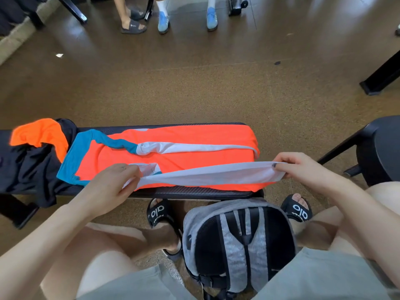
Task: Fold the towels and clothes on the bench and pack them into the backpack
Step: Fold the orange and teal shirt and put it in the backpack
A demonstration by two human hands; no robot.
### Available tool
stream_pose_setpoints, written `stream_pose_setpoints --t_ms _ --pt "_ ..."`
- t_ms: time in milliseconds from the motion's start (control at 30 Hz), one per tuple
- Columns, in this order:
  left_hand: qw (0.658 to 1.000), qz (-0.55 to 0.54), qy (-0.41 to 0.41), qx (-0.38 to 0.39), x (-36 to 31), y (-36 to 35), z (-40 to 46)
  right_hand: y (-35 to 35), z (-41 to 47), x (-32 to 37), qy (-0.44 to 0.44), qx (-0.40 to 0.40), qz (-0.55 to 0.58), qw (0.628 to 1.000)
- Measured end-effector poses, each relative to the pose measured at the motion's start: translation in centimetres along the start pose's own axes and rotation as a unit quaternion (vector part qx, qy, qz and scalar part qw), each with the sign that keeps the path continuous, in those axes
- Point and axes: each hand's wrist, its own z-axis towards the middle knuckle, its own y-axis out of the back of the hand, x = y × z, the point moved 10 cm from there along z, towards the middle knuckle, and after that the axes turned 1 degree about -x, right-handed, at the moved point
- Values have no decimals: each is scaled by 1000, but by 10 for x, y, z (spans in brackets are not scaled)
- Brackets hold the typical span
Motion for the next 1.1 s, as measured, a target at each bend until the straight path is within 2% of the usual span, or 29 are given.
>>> stream_pose_setpoints --t_ms 200,433,733,867,967,1100 --pt "995 -80 59 4 4 -2 -4 -10 -5 3 -13 28 42 999" --pt "980 -158 117 18 19 -15 1 -10 -4 -1 -35 22 125 991" --pt "979 -163 114 37 10 -23 13 -30 -5 -5 -55 60 71 994" --pt "978 -171 119 25 13 -23 16 -29 -7 4 3 39 -74 996" --pt "977 -166 128 32 17 -26 18 -20 -1 8 38 -12 -53 998" --pt "974 -172 145 32 23 -31 18 -11 7 2 40 -18 -46 998"
